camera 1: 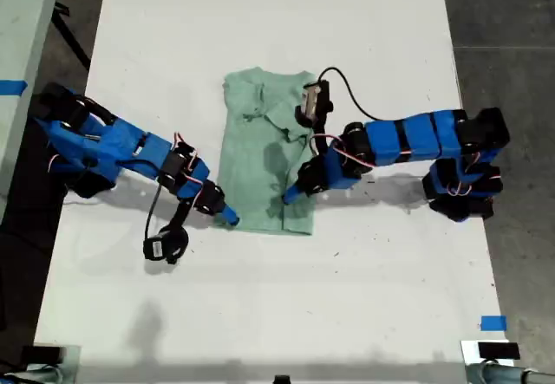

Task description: Fold t-shirt

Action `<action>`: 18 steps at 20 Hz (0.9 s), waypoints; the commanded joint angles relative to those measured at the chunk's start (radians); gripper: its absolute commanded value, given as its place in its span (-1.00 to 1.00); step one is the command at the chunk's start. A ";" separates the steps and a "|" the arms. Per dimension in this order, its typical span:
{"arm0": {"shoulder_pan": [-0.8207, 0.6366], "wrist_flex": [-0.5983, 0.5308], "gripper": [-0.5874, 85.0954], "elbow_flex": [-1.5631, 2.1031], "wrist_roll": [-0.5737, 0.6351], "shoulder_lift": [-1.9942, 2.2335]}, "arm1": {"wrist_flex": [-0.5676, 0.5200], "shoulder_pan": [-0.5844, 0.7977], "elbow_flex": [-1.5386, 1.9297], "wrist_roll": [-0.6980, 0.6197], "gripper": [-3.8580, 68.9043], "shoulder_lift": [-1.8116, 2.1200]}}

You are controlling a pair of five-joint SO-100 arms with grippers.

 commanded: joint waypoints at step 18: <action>-0.031 0.520 -0.81 -0.548 -0.057 -0.109 | -0.084 -0.015 0.143 0.046 -0.35 0.124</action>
